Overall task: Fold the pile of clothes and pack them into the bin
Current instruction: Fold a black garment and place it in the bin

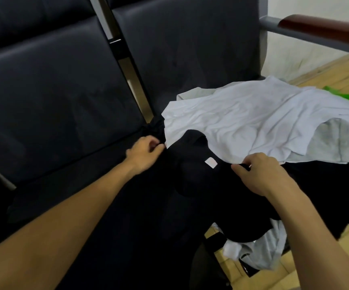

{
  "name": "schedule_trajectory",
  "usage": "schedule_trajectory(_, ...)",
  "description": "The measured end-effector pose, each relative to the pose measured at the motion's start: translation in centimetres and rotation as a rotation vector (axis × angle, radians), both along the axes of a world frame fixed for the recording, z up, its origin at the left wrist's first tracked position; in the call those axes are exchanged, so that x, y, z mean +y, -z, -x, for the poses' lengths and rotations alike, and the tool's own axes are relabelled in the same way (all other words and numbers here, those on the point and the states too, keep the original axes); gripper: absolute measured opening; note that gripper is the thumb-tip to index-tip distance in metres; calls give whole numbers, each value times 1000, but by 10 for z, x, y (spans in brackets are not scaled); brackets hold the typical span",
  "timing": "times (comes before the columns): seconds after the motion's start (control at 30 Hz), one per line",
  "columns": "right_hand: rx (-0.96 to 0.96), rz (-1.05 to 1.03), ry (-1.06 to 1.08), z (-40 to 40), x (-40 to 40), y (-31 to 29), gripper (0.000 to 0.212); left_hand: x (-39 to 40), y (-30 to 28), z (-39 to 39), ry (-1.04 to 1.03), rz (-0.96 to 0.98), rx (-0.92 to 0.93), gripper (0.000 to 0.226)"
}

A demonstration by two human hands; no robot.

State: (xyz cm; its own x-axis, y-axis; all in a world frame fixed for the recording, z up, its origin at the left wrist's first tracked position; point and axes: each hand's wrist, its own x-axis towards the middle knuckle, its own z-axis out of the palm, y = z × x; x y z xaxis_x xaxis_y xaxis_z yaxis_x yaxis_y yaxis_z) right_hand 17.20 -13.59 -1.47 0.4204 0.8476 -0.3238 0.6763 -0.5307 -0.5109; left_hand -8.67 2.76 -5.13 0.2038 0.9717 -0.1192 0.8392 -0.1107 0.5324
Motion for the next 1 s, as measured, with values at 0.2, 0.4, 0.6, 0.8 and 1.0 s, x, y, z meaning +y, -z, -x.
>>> schedule_trajectory(0.2,183,84,-88,-19,-11,-5,33,9,-17,-99,149,165,-108,33)
schedule_trajectory(0.4,133,-120,-20,-30,-11,-6,25,27,-58,-94,329,95,-8,19)
schedule_trajectory(0.6,405,-204,-69,-20,-15,-28,19,17,-128,-31,641,-119,318,17)
schedule_trajectory(0.8,847,-180,-435,54,-23,-66,32,-12,-164,58,683,-228,535,16)
schedule_trajectory(1.0,1003,78,-788,144,-39,-48,21,-27,-136,166,496,118,1000,29)
